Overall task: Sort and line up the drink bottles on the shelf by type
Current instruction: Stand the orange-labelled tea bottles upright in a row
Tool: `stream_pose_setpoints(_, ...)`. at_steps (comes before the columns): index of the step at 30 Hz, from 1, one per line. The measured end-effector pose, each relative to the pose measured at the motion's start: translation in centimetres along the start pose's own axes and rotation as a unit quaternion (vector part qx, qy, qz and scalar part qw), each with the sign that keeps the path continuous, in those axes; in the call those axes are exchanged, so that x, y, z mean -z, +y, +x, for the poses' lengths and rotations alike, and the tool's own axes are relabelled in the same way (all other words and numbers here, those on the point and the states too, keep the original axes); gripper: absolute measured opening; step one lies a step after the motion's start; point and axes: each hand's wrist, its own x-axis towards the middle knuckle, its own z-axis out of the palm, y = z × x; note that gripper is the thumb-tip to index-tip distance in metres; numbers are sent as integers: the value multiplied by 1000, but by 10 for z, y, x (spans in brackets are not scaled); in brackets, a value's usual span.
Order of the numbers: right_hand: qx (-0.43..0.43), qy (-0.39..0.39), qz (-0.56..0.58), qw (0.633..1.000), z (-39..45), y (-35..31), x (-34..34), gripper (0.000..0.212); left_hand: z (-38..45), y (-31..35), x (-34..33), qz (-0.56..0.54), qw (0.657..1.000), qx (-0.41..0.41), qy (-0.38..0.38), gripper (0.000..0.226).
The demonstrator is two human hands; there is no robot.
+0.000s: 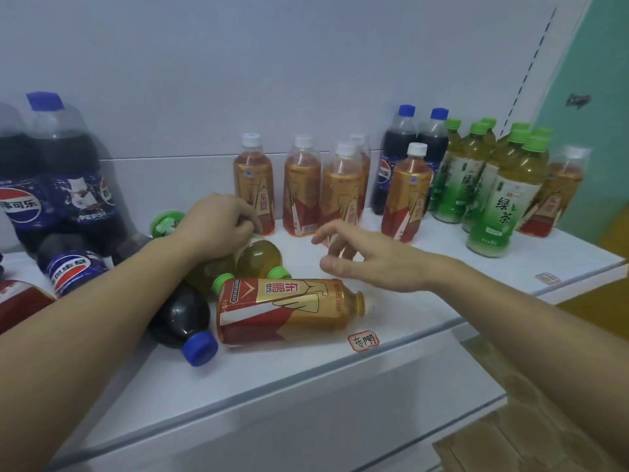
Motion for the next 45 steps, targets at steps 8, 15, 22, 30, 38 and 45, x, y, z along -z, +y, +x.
stream_pose_setpoints(8, 12, -94, 69, 993, -21, 24, -12, 52, -7, 18, 12, 26, 997, -6, -72, 26)
stream_pose_setpoints(15, -8, -14, 98, 995, -40, 23, 53, 34, -32, 26, 12, 76, 994, -39, -63, 34)
stream_pose_setpoints(22, 29, 183, 79, 979, -7, -2, 89, 4, -55, -3, 18, 81, 996, 2, -28, 39)
stream_pose_setpoints(30, -17, 227, 4, 974, 29, -6, 88, 16, -99, -10, 32, 36, 996, 73, 31, 29)
stream_pose_setpoints(38, 69, 389, -84, 915, 4, -21, 45, 25, -110, -20, 46, -12, 994, 106, -1, 25)
stream_pose_setpoints(45, 4, 147, -97, 984, 34, -57, -33, 65, -90, -38, 52, -6, 994, 107, 9, 31)
